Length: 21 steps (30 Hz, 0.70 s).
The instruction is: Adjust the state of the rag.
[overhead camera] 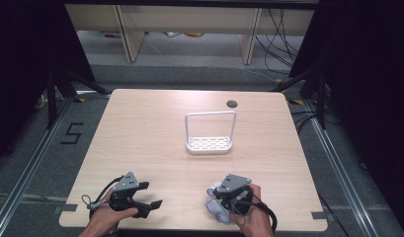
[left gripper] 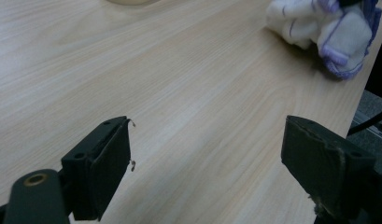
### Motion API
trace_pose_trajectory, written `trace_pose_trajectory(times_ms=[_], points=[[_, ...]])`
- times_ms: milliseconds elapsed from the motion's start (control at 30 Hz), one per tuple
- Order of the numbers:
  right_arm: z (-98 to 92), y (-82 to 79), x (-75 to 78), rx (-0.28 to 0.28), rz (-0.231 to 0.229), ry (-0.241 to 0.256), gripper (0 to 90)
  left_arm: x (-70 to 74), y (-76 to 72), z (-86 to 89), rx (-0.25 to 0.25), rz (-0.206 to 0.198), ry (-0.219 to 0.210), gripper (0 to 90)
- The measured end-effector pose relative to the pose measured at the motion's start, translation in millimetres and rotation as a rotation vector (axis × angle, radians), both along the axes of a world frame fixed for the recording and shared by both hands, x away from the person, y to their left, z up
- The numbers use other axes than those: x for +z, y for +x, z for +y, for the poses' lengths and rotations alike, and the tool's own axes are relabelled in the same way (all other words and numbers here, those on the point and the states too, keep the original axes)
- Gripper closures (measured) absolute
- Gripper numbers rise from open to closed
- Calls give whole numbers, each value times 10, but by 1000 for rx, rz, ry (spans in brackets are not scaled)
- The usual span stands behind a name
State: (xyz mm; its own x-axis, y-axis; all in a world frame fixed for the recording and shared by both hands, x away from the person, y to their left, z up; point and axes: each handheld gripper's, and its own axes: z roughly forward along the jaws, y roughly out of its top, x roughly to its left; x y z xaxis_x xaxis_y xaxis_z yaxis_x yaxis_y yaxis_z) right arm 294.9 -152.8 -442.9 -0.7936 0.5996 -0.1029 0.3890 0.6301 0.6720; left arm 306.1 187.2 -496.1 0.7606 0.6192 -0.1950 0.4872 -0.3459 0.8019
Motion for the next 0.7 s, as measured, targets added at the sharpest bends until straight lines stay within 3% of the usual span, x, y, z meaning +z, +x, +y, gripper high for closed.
trace_pose_trajectory(times_ms=[67, 100, 167, 267, 433, 567, 600, 667, 700], points=[[-46, 8, 35, -9, -2, 23, 849, 5, -6, -35, -2, -7, -4, 151], [-138, 29, 85, -10, 28, 92, 850, 29, -22, -105, -22, -12, 11, 151], [-193, 25, 118, -28, 24, 120, 850, 37, -37, -203, -51, -19, 14, 152], [-235, 30, 134, -40, 21, 140, 853, 43, -33, -302, -102, -19, 45, 155], [-343, 57, 203, -51, -18, 144, 856, 19, -37, -498, -139, -26, 48, 159], [-467, 92, 226, -103, 0, 167, 856, 45, -47, -634, -178, -24, 50, 184], [-511, 131, 222, -95, -12, 168, 856, 58, -48, -670, -191, -29, 55, 190], [-582, 177, 219, -125, 4, 186, 856, 73, -65, -771, -223, -31, 36, 236], [-614, 207, 207, -130, 15, 196, 856, 81, -68, -817, -243, -34, 52, 252]])
